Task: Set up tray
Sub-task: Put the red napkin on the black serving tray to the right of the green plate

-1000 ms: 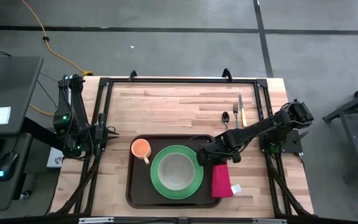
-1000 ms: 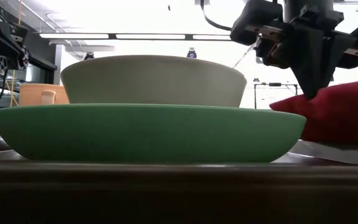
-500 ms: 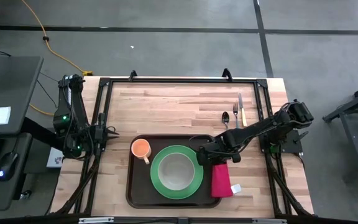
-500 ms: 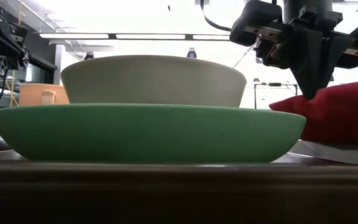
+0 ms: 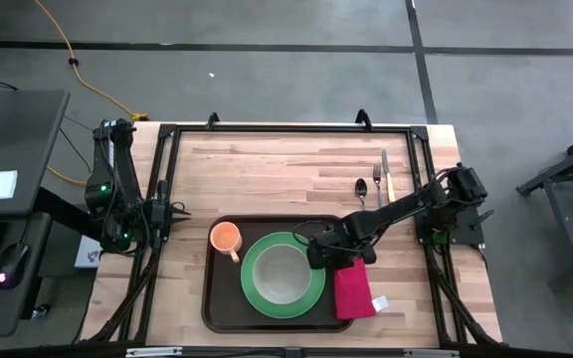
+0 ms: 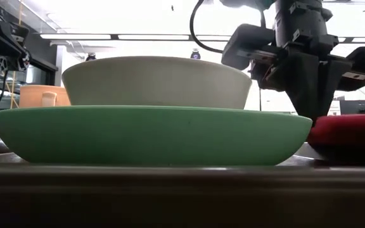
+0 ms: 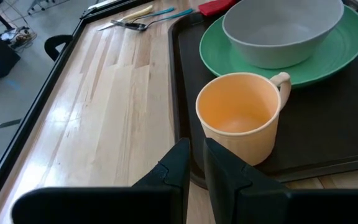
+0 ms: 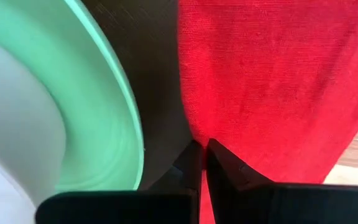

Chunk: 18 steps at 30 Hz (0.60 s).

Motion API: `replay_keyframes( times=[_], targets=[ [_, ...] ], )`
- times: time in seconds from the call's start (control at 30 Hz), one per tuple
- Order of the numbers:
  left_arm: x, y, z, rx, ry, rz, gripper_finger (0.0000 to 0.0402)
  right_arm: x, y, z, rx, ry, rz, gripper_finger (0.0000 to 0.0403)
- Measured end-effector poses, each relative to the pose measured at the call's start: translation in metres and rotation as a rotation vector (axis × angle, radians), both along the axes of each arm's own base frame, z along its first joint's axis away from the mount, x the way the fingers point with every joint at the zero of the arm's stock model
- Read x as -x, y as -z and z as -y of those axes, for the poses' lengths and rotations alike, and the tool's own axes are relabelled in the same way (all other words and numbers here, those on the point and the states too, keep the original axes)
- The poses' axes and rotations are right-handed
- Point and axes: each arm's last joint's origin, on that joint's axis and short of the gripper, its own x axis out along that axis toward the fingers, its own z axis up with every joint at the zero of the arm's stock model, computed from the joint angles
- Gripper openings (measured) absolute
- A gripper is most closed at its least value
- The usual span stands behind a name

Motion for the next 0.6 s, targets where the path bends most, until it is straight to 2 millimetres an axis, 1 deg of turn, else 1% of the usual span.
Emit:
replay_keyframes(
  times=[0.23, 0.4, 0.6],
  targets=[
    [0.000, 0.000, 0.000, -0.001, 0.000, 0.000, 0.0079, -0.004, 0.000, 0.010, 0.005, 0.030, 0.018, 0.0000],
    [0.000, 0.000, 0.000, -0.001, -0.001, 0.001, 0.0079, -0.008, 0.005, 0.019, 0.013, 0.025, 0.007, 0.0000],
    [0.000, 0.000, 0.000, -0.002, -0.001, 0.002, 0.0079, -0.010, 0.008, 0.024, 0.002, 0.021, -0.003, 0.0000]
  ],
)
